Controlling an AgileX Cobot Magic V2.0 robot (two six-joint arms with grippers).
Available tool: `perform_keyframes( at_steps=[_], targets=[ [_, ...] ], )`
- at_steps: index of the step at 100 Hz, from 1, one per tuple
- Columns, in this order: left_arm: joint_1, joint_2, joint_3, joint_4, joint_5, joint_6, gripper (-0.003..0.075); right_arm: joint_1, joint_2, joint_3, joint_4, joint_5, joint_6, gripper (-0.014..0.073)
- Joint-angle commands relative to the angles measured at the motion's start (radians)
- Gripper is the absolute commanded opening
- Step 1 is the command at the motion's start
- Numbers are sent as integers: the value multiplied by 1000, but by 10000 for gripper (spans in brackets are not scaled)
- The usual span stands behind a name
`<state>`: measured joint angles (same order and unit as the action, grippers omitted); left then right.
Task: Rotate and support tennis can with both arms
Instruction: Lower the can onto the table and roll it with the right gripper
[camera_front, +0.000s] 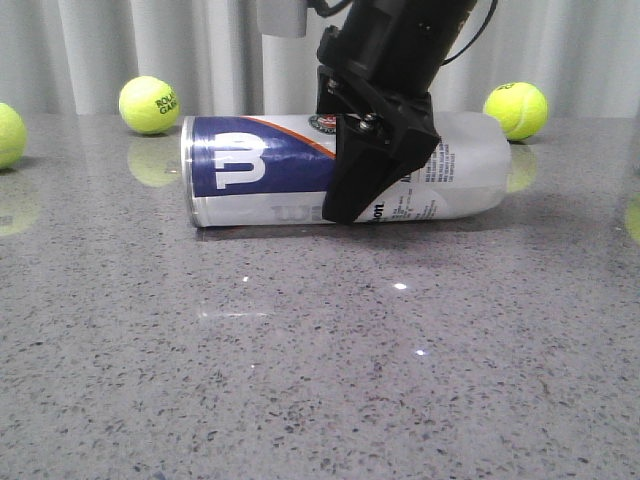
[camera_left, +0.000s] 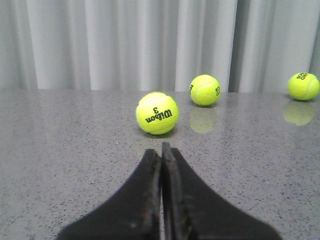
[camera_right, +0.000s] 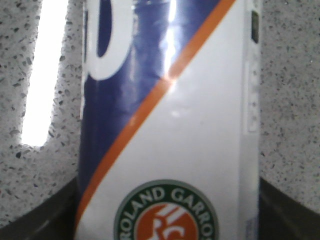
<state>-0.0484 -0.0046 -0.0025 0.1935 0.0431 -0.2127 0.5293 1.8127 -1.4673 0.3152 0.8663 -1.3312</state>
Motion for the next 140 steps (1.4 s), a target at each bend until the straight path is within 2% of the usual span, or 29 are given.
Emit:
perform_keyframes(
  at_steps=[1, 13, 19, 140],
  targets=[
    [6, -39, 46, -2, -82, -3, -21, -3, -42, -32, 35, -9, -5, 503],
    [6, -39, 46, -2, -82, -3, -21, -3, -42, -32, 37, -9, -5, 638],
    [6, -39, 46, -2, -82, -3, -21, -3, -44, -32, 37, -9, -4, 660],
    [6, -39, 46, -2, -82, -3, -21, -3, -94, -33, 36, 6, 8, 652]
  ],
)
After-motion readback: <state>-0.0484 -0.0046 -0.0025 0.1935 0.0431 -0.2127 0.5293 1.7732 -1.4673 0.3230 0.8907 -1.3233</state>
